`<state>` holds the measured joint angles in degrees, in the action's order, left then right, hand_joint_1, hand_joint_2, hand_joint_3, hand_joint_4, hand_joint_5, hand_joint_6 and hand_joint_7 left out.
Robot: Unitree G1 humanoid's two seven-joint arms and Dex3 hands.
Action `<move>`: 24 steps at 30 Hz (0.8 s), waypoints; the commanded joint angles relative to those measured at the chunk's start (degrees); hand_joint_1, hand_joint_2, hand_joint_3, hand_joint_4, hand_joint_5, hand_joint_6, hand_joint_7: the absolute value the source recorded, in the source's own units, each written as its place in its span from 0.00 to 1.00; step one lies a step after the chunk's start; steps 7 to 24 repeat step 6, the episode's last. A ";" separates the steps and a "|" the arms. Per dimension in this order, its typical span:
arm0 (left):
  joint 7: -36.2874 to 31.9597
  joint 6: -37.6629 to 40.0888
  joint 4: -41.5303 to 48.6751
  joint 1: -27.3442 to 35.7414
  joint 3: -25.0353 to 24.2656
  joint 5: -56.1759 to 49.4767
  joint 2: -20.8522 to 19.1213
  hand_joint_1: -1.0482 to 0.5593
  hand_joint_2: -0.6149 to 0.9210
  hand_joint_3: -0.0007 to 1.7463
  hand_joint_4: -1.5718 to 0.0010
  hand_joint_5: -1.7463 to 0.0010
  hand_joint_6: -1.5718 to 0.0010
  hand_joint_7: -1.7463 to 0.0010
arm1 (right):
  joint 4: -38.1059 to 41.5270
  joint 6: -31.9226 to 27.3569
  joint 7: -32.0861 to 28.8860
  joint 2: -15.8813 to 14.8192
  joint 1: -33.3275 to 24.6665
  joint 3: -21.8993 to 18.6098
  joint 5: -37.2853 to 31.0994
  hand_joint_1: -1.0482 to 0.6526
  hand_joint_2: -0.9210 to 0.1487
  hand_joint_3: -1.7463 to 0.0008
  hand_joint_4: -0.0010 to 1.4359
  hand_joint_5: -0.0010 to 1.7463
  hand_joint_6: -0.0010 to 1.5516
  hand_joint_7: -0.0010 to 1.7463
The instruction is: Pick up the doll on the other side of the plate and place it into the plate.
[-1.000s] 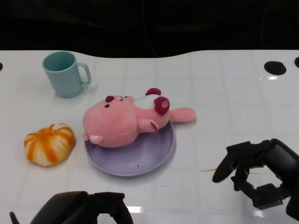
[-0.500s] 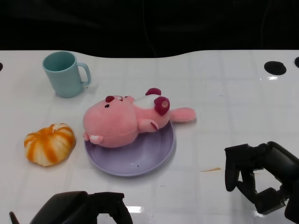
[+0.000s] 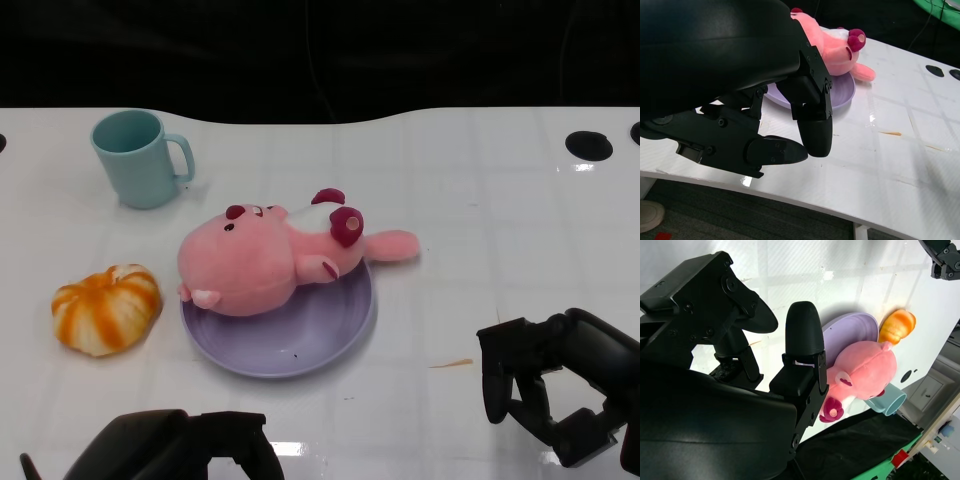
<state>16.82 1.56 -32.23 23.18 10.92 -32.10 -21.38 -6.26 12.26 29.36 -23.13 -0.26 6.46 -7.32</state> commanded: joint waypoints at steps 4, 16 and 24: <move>0.31 0.19 0.08 -0.36 -0.83 0.26 -0.78 0.48 1.00 0.21 0.60 0.10 0.54 0.46 | -0.45 -0.13 0.19 -1.38 0.53 0.12 -0.16 0.57 0.52 0.23 0.56 1.00 0.51 0.82; 0.23 -0.02 0.08 -0.31 -0.98 0.38 -0.91 0.49 1.00 0.21 0.59 0.10 0.54 0.46 | -0.56 -0.22 0.09 -1.34 0.55 0.20 -0.35 0.58 0.52 0.23 0.56 1.00 0.50 0.82; 0.23 -0.02 0.08 -0.31 -0.98 0.38 -0.91 0.49 1.00 0.21 0.59 0.10 0.54 0.46 | -0.56 -0.22 0.09 -1.34 0.55 0.20 -0.35 0.58 0.52 0.23 0.56 1.00 0.50 0.82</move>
